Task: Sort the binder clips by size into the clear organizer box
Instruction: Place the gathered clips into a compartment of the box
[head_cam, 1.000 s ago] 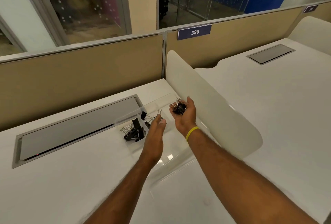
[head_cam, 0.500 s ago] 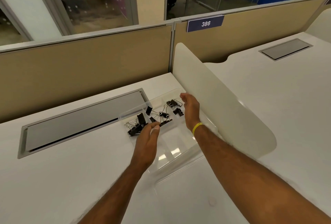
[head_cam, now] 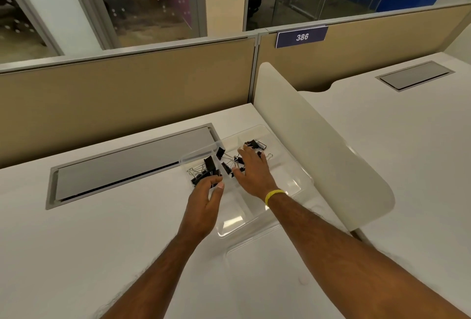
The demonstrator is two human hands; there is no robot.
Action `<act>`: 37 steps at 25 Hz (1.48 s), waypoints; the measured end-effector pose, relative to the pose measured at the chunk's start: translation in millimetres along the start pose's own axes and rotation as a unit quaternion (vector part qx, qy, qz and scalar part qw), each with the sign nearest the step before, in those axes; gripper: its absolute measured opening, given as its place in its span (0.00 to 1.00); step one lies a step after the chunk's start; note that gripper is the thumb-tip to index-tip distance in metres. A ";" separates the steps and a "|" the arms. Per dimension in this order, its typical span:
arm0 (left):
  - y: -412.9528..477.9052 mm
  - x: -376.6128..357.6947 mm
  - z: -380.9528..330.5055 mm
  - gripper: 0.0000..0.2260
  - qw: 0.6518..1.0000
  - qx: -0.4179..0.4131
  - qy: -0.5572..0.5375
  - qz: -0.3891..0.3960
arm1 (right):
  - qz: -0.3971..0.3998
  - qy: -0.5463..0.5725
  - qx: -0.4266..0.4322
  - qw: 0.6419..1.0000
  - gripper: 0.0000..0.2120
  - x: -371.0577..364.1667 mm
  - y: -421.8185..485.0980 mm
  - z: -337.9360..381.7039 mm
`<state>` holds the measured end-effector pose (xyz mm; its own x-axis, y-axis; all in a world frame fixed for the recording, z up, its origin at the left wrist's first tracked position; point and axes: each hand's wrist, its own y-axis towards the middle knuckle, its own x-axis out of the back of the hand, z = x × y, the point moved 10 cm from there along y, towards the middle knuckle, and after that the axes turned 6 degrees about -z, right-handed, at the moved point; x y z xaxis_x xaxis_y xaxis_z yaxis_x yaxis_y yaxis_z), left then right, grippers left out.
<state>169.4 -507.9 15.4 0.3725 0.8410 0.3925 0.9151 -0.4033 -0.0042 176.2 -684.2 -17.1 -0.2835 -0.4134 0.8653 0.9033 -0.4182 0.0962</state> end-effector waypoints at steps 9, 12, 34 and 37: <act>-18.6 27.2 4.4 0.14 1.000 0.000 0.019 -0.019 | -0.112 -0.005 -0.045 0.993 0.13 36.4 -5.9 -16.2; -21.5 27.0 3.7 0.14 1.000 -0.005 0.018 -0.018 | -0.075 -0.050 -0.063 0.994 0.09 37.3 8.1 -18.1; -11.7 29.1 20.6 0.20 0.997 -0.028 0.078 -0.012 | -0.101 0.030 -0.024 0.994 0.18 41.9 14.6 -2.0; -22.3 36.5 20.1 0.22 0.993 -0.041 0.113 -0.010 | -0.127 0.070 -0.021 0.989 0.15 53.3 -23.7 0.2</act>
<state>165.7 -461.0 11.3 0.3016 0.7502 0.5885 0.9027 -0.4233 0.0770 139.8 -696.2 26.8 -0.5445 -0.3972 0.7387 0.7834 -0.5554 0.2788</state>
